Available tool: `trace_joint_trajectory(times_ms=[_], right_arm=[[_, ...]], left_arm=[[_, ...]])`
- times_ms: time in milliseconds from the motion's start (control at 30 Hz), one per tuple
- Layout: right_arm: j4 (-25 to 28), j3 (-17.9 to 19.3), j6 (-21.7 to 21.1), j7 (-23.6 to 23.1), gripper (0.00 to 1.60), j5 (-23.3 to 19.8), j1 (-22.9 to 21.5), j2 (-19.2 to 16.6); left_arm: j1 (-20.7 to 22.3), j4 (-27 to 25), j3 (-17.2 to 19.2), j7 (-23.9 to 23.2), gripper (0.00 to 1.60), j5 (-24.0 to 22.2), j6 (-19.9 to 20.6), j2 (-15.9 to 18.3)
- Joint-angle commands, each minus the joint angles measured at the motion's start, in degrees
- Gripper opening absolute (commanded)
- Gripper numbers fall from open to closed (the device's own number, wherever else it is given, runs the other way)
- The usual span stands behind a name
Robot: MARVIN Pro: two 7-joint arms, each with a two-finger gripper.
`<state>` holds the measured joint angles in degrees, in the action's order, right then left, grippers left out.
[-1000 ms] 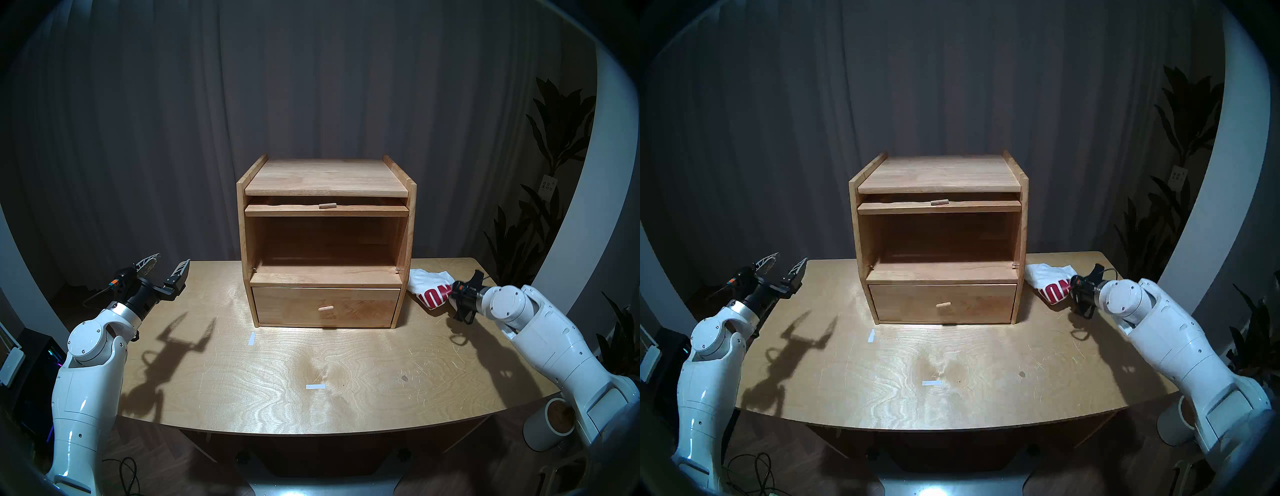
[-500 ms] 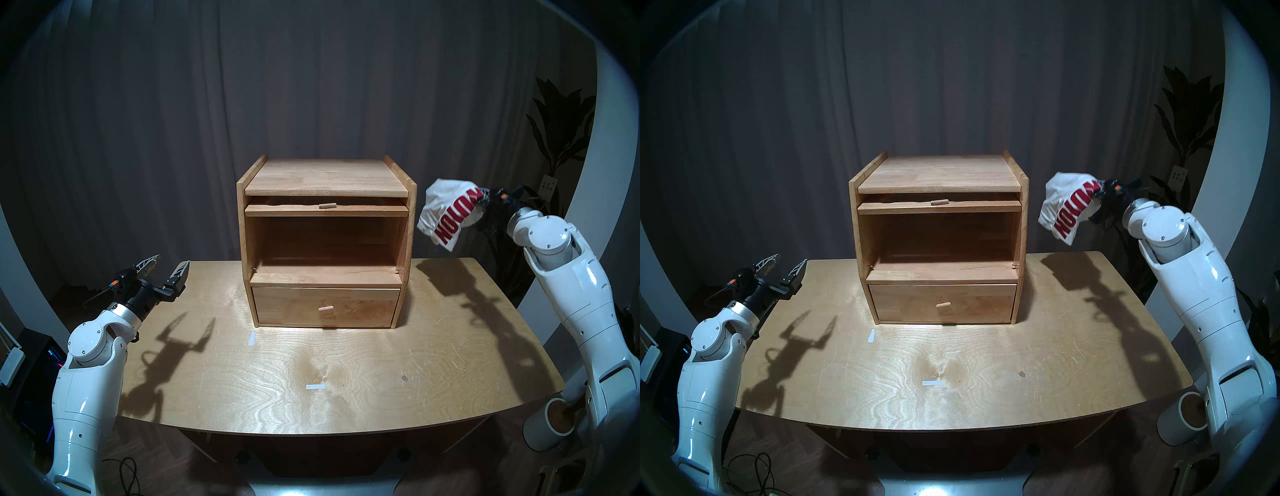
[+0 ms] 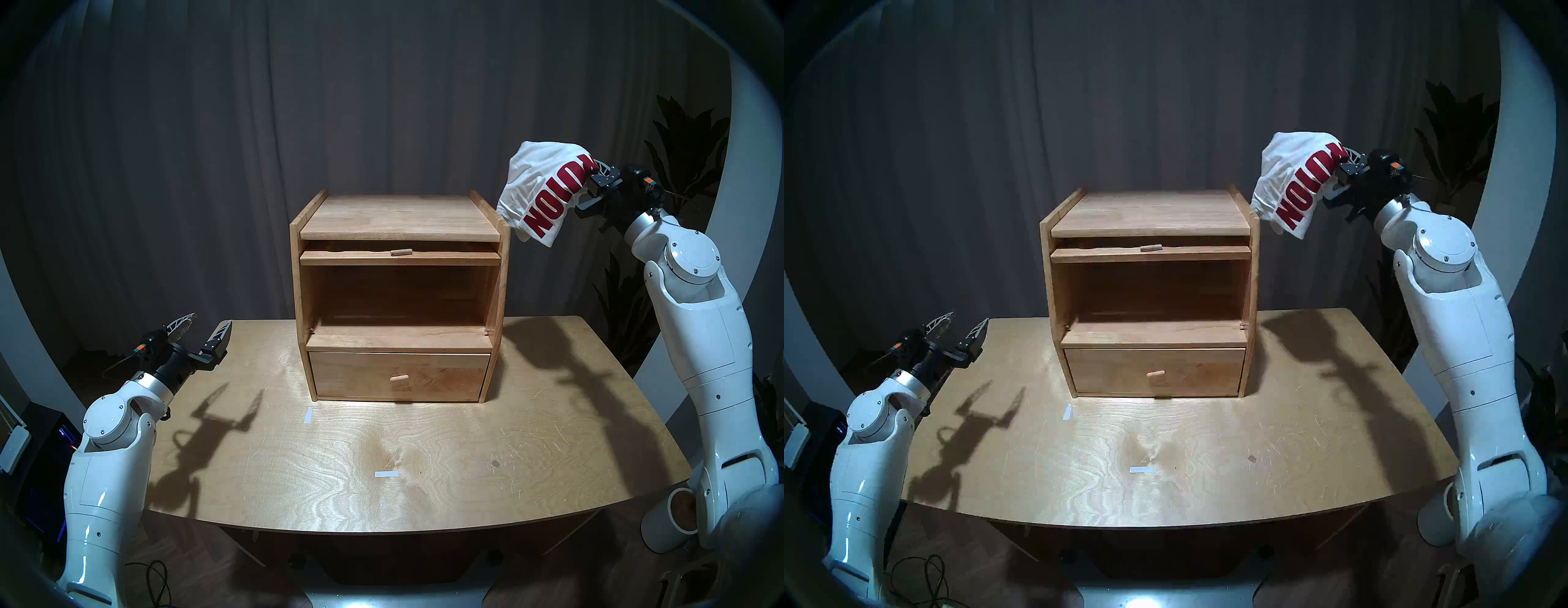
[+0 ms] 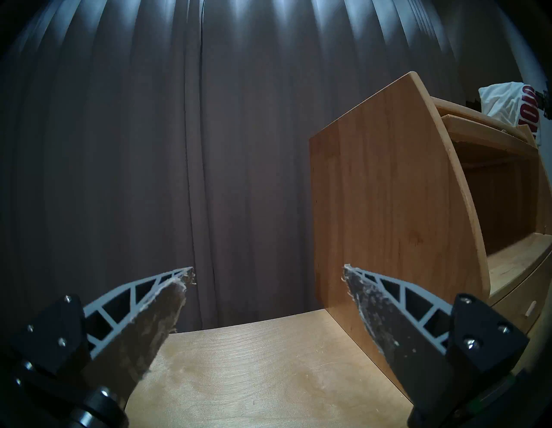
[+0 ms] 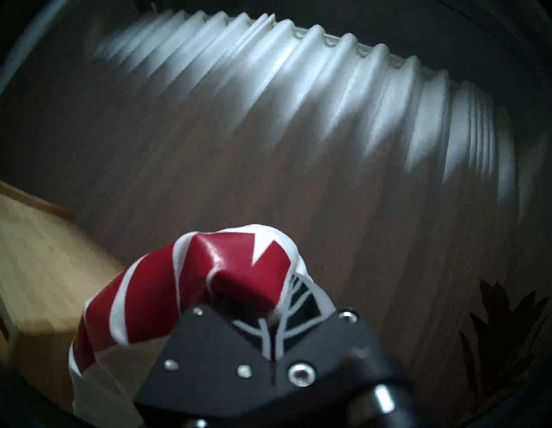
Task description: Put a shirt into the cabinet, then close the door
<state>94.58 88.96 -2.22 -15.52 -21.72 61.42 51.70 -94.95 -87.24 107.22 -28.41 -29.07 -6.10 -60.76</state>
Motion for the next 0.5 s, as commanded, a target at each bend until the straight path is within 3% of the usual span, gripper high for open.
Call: trace_joint_trajectory(times_ms=[0,467], right_arm=[[7.1,-2.8,0.9,-1.2,0.0,-8.4,1.7,7.0],[16.3,-7.5,2.8,-3.7,0.0,-22.7,5.3,15.1]], left_arm=[[0.7,-0.8,0.1,-0.1,1.6,0.0,-0.2,0.2],[0.7,-0.8,0.1,-0.1,1.6,0.0,-0.2,0.3]])
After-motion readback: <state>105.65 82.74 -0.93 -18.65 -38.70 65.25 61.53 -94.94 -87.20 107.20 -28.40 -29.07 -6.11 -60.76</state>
